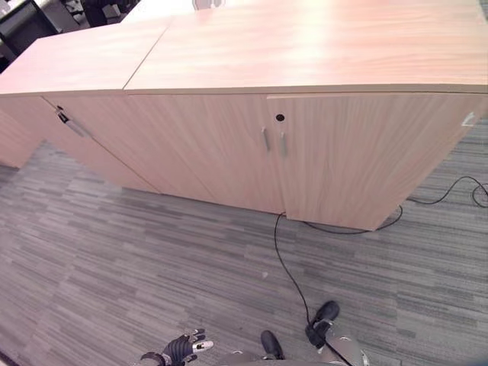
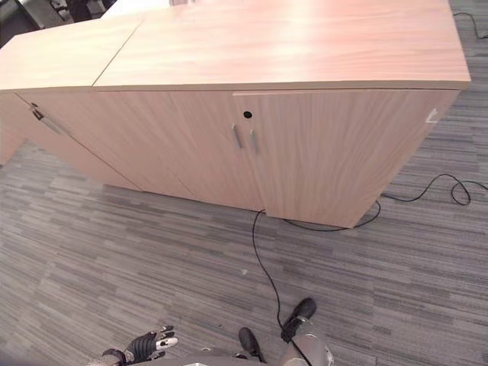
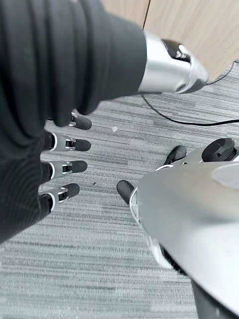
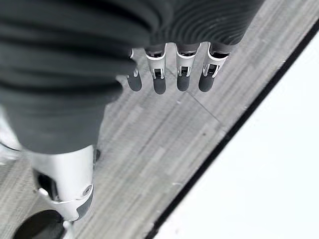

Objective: Put the empty folder in the office cabinet

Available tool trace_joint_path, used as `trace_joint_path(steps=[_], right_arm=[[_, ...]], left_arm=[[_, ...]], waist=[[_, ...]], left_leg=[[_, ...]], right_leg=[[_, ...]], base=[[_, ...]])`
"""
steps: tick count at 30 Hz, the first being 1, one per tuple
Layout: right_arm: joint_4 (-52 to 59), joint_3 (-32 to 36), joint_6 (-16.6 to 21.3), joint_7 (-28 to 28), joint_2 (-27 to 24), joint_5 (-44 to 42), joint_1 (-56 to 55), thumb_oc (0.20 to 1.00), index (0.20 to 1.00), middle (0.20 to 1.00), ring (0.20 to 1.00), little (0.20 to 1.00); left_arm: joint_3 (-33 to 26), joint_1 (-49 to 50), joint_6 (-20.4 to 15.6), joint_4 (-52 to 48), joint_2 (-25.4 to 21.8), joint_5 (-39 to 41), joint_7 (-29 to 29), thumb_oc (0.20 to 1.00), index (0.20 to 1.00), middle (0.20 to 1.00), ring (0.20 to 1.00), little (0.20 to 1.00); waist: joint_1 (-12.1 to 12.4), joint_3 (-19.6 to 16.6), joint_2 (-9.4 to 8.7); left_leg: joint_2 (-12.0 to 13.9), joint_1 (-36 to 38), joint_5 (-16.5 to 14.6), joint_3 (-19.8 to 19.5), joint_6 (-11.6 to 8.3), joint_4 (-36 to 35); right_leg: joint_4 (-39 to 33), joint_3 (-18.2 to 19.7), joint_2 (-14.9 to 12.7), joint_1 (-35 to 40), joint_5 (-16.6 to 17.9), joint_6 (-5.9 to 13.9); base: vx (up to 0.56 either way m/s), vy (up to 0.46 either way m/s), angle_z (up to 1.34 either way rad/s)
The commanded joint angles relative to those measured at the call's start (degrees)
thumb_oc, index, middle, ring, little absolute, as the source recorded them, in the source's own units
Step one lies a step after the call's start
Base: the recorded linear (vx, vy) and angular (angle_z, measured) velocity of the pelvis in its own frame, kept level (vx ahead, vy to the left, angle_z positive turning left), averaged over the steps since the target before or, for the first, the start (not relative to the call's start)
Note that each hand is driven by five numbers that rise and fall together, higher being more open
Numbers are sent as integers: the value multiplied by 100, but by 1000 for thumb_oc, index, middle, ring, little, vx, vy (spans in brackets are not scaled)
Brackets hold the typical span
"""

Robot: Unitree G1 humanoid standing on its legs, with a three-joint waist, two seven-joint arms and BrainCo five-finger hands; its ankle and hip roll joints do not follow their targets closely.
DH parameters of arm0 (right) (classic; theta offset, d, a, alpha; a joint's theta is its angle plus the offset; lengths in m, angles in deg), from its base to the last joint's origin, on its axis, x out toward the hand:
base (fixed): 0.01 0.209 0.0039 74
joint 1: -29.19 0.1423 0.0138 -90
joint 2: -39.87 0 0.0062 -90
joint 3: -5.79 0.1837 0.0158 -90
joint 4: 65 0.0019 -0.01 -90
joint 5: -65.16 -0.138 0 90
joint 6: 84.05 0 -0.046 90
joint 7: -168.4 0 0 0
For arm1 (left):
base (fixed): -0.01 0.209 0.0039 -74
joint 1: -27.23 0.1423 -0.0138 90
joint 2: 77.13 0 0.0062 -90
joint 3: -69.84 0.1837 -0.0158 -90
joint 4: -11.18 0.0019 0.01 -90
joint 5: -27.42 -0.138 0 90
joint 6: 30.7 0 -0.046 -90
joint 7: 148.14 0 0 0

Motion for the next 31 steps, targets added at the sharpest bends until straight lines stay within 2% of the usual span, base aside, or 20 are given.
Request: trace_joint_path(steps=[1,6,8,9,10,11,12,13,14,15,16,17,18,19,22,23,26,31], right_arm=[[-562,47,-231,112,269,51,-142,1000,1000,1000,1000,1000],[-431,50,-253,47,471,-115,-34,1000,1000,1000,1000,1000],[-330,55,-245,1,555,-230,52,1000,1000,1000,1000,1000],[-209,-18,-226,-86,692,-411,206,1000,1000,1000,1000,1000],[-213,-24,-229,-91,692,-418,229,1000,1000,1000,1000,1000],[-173,-111,-211,-179,844,-596,329,1000,1000,1000,1000,1000],[-162,-107,-193,-209,899,-695,323,1000,1000,1000,1000,1000],[-118,-163,-167,-272,951,-804,350,1000,1000,1000,1000,1000],[-87,-238,-160,-328,1072,-869,351,1000,1000,1000,1000,1000],[-85,-257,-159,-335,1097,-902,363,1000,1000,1000,1000,1000],[-87,-263,-158,-337,1104,-905,361,1000,1000,1000,1000,1000],[-34,-302,-122,-346,1143,-915,350,1000,1000,1000,1000,1000],[-4,-324,-95,-371,1158,-964,360,1000,1000,1000,1000,1000],[-5,-329,-94,-373,1163,-967,360,1000,1000,1000,1000,1000],[120,-361,-54,-434,1257,-1187,422,1000,1000,1000,1000,1000],[149,-442,-21,-421,1262,-1230,447,1000,1000,1000,1000,1000],[130,-536,21,-436,1297,-1194,438,1000,1000,1000,1000,1000],[68,-560,36,-398,1361,-1153,368,1000,1000,1000,1000,1000]], left_arm=[[-221,198,42,-96,19,-137,-13,1000,1000,1000,1000,1000],[-139,149,22,-73,92,-149,40,1000,1000,1000,1000,1000],[-143,88,-21,10,116,-151,116,1000,1000,1000,1000,1000],[-150,-69,-110,218,166,-59,324,1000,1000,1000,1000,1000],[-157,-95,-124,240,175,-57,328,1000,1000,1000,1000,1000],[-288,-249,-200,547,224,-63,569,1000,1000,1000,1000,1000],[-336,-296,-229,679,232,-124,676,1000,1000,1000,1000,1000],[-436,-362,-320,765,251,-127,784,1000,1000,1000,1000,1000],[-532,-402,-423,848,265,-253,902,1000,1000,1000,1000,1000],[-620,-391,-456,896,280,-235,975,1000,1000,1000,1000,1000],[-622,-386,-460,899,276,-236,978,1000,1000,1000,1000,1000],[-796,-340,-470,903,321,-183,996,1000,1000,1000,1000,1000],[-858,-332,-492,896,324,-199,1021,1000,1000,1000,1000,1000],[-862,-327,-492,895,321,-201,1022,1000,1000,1000,1000,1000],[-1052,-299,-635,745,326,-272,1174,1000,1000,1000,1000,1000],[-1131,-252,-560,776,349,126,1001,1000,1000,1000,1000,1000],[-1222,-175,-591,741,333,576,897,1000,1000,1000,1000,1000],[-1261,-180,-614,956,417,743,903,1000,1000,1000,1000,1000]], waist=[[-110,-36,-373],[-173,-68,-483],[-242,-19,-487],[-408,74,-413],[-410,105,-429],[-452,178,-391],[-468,157,-401],[-380,92,-497],[-224,-70,-691],[-160,-144,-762],[-158,-159,-766],[-88,-283,-877],[-48,-336,-926],[-47,-338,-930],[55,-418,-1100],[74,-435,-1125],[93,-447,-1143],[103,-475,-1176]], left_leg=[[-92,-358,-426,-115,-11,452],[-138,-191,-419,-182,33,382],[-148,-67,-358,-313,50,282],[-51,81,-255,-493,41,189],[-66,101,-239,-479,40,172],[37,238,-52,-570,-8,3],[82,241,45,-662,-42,-49],[91,222,134,-672,-108,-117],[114,137,294,-741,-219,-194],[141,86,373,-772,-284,-236],[151,79,387,-769,-298,-244],[188,20,445,-706,-362,-334],[206,6,459,-676,-379,-357],[209,7,461,-673,-382,-358],[311,-51,532,-677,-451,-354],[349,-50,554,-654,-478,-344],[390,-20,564,-670,-493,-324],[418,45,562,-660,-508,-294]], right_leg=[[-1553,-211,-609,1066,768,1181],[-1513,-163,-702,1193,958,1331],[-1267,-108,-793,1276,983,1413],[-595,442,-716,1233,663,1333],[-520,461,-753,1212,609,1317],[161,1127,-475,1178,93,1186],[338,1396,-265,1194,-124,1141],[86,1473,-54,1373,-379,1078],[-543,1495,362,1633,-578,912],[-747,1539,525,1674,-602,906],[-799,1538,551,1682,-581,892],[-1189,1626,752,1747,-472,935],[-1328,1632,828,1803,-437,915],[-1353,1634,837,1811,-424,911],[-1495,1580,991,1872,-446,827],[-1507,1554,1026,1887,-439,808],[-1540,1526,1075,1972,-438,771],[-1573,1501,1124,2063,-440,728]], base=[[-50,33,-1],[-48,32,-2],[-59,38,2],[-61,29,11],[-83,-1,36],[-67,-48,49],[-90,-128,37],[-76,-282,25],[-80,-324,16],[-49,-249,5],[-56,-166,-13],[-49,-138,-11],[-50,-131,-6],[-41,-116,-9],[-33,-114,-6],[-32,-130,24],[3,-49,11],[19,-22,14]])
